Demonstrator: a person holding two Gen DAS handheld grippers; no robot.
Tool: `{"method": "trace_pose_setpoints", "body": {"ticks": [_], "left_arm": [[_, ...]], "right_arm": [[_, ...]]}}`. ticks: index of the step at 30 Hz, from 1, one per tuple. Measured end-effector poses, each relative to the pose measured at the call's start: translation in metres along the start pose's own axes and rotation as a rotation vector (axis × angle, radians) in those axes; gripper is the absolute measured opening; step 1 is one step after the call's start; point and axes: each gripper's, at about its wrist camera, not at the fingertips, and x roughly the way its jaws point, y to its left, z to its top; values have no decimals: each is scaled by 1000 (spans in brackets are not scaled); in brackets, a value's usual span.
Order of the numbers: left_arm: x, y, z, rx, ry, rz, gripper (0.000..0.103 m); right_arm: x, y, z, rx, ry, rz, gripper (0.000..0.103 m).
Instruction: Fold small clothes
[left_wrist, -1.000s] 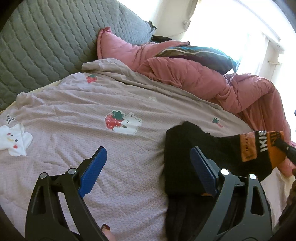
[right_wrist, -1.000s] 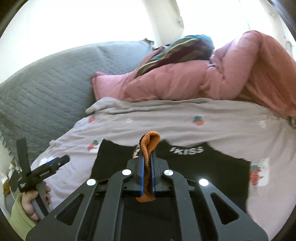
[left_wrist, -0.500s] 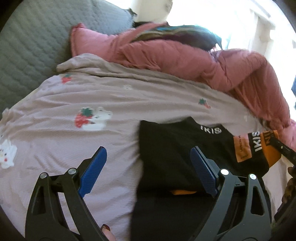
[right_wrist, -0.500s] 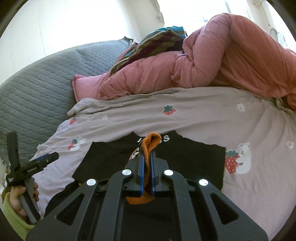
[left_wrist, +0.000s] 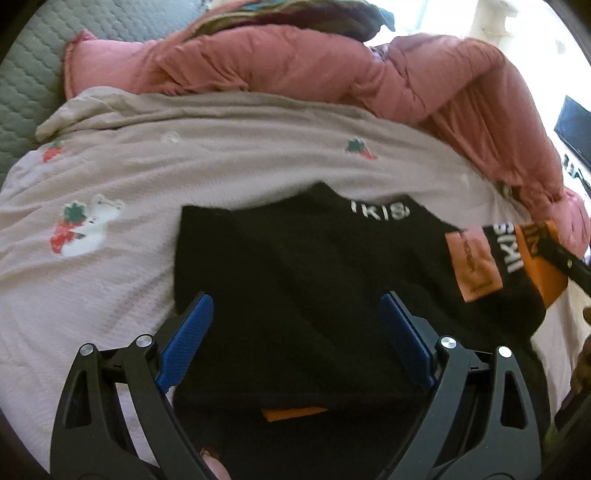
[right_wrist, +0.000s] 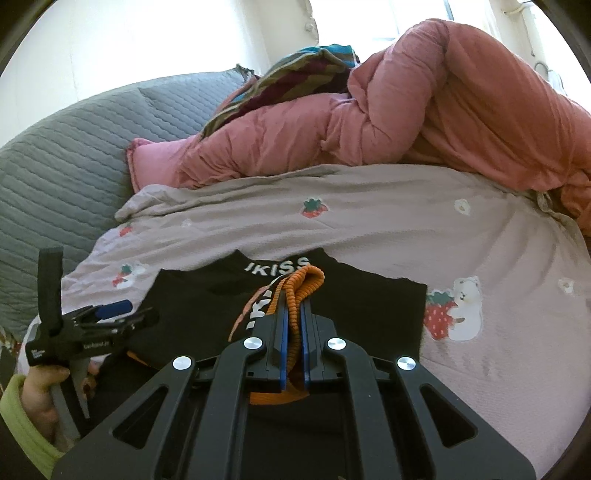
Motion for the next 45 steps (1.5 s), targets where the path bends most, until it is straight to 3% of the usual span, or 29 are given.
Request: {"method": "trace_pose_setpoints", "body": {"ticks": [7,12,16,19,23,33,42,45], "left_arm": [[15,-3,-9,48,59,40,85],[20,-3,-14,59,76,47,85],[18,-3,-15,65,75,49,85],[17,-4,-16,69,72,55,85],[11,-7,-17,78,55,57,85],[1,-14,-25,109,64,56,85],[8,-15,-30,124,93,56,85],[8,-16,-31,122,92,56,85]], "right_arm": [[9,-5,-8,4,31,-45,5],[20,-10,-19,-10,87,-135,8],[18,-12,-28,-21,89,-186,27],[13,-11,-31,-23,70,-197,30],[11,-1,-32,-39,65,-151,33],[32,41,-45,-118,163,-3,35],[57,32,-59,-103,285,-19,34],[57,32,-61,-100,286,-19,34]]}}
